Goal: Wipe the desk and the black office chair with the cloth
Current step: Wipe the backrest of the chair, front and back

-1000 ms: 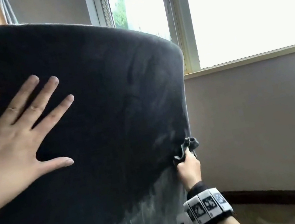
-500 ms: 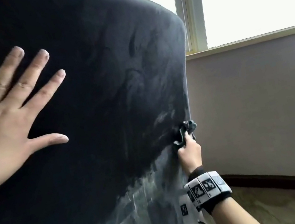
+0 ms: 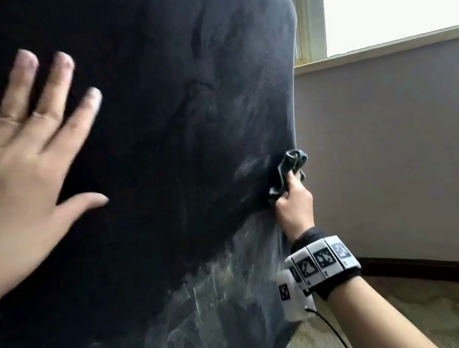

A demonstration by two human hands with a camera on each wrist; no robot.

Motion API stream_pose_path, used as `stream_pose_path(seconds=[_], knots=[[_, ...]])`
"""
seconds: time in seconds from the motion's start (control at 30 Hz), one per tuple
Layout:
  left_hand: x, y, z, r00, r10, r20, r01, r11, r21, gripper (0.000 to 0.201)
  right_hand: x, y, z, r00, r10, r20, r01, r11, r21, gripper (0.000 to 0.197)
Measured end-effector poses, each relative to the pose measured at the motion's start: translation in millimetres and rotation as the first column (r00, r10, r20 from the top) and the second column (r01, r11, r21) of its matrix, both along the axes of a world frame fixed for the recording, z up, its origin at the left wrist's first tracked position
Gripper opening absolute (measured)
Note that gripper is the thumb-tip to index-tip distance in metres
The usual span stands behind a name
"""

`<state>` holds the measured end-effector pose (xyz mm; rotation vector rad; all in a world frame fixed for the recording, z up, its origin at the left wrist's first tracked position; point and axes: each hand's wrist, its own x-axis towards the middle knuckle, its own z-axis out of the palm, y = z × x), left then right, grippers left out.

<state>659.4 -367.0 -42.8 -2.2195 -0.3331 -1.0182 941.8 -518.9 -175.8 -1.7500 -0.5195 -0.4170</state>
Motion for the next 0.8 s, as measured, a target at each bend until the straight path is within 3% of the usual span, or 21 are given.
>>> stream_pose_path(seconds=[0.07,0.13,0.27,0.37,0.43,0.53,0.6,0.7,0.8], knots=[[13,-11,0,0.990,-0.060,-0.124,0.074,0.992,0.106,0.095,12,7,47,0.996,-0.015,0.090,0.007,0.996,0.090,0.068],[20,-7,-9,0.971,0.007,-0.237,0.018,0.994,0.103,0.094,14,11,50,0.997,-0.038,0.073,0.031,0.995,0.090,0.064],[18,-2,-5,0.969,0.041,-0.245,-0.022,0.997,0.079,0.091,-10,14,-59,0.989,-0.033,-0.141,0.046,0.995,0.088,0.072],[19,-6,-4,0.961,0.052,-0.273,-0.023,0.994,0.108,0.091,-24,16,-91,0.962,-0.013,-0.274,0.024,0.999,0.037,0.070],[17,-2,-4,0.958,0.068,-0.279,-0.038,0.993,0.109,0.090,-21,13,-67,0.977,-0.003,-0.212,0.008,1.000,0.022,0.070],[11,8,-6,0.960,0.077,-0.270,-0.049,0.993,0.109,0.084,0,8,0,1.000,-0.023,0.014,0.023,0.998,0.053,0.072],[10,10,-5,0.957,0.075,-0.280,-0.050,0.994,0.098,0.083,6,6,8,0.998,-0.056,0.033,0.054,0.997,0.055,0.068],[9,12,-8,0.968,0.073,-0.240,-0.038,0.988,0.147,0.085,-6,9,-58,0.988,-0.053,-0.147,0.059,0.998,0.031,0.070],[11,13,-10,0.973,0.054,-0.223,-0.015,0.985,0.174,0.085,-32,6,-131,0.929,-0.062,-0.364,0.036,0.996,-0.079,0.073]])
